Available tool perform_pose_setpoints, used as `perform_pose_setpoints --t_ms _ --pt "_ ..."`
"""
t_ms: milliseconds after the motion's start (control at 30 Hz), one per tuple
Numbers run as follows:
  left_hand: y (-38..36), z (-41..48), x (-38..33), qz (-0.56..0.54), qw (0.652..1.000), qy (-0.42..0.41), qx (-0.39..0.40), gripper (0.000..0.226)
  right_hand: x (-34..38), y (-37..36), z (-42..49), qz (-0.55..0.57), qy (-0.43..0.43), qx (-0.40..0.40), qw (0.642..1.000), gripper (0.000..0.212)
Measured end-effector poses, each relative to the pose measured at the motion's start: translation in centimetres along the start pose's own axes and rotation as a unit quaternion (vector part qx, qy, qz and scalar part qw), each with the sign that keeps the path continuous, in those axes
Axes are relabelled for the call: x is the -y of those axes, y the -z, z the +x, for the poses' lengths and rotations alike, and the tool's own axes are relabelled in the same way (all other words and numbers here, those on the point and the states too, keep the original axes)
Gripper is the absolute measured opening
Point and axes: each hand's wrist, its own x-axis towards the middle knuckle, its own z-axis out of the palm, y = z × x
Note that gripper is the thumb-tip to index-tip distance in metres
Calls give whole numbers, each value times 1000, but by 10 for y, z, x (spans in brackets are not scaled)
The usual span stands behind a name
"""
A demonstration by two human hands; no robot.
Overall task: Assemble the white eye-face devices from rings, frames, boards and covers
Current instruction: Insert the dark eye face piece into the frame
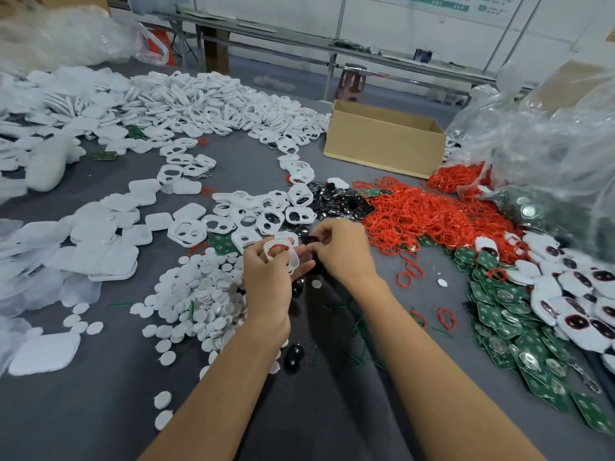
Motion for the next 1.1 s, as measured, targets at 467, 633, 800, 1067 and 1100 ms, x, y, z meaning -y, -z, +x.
perform_pose_setpoints --t_ms 467,633,800,1067,1100 --pt "-3 -9 12 104 987 -87 91 29 -16 31 -55 127 247 -224 934 17" --pt "-4 -10 14 113 979 -112 131 32 -9 34 -58 143 234 -222 936 15" --pt "-5 -9 16 112 981 -96 124 39 -1 42 -60 220 115 -146 958 25" --pt "-6 -11 17 102 981 -77 143 38 7 37 -60 437 -18 -65 897 20" --pt "-6 -11 16 106 981 -76 146 38 8 36 -59 428 -17 -62 901 22"
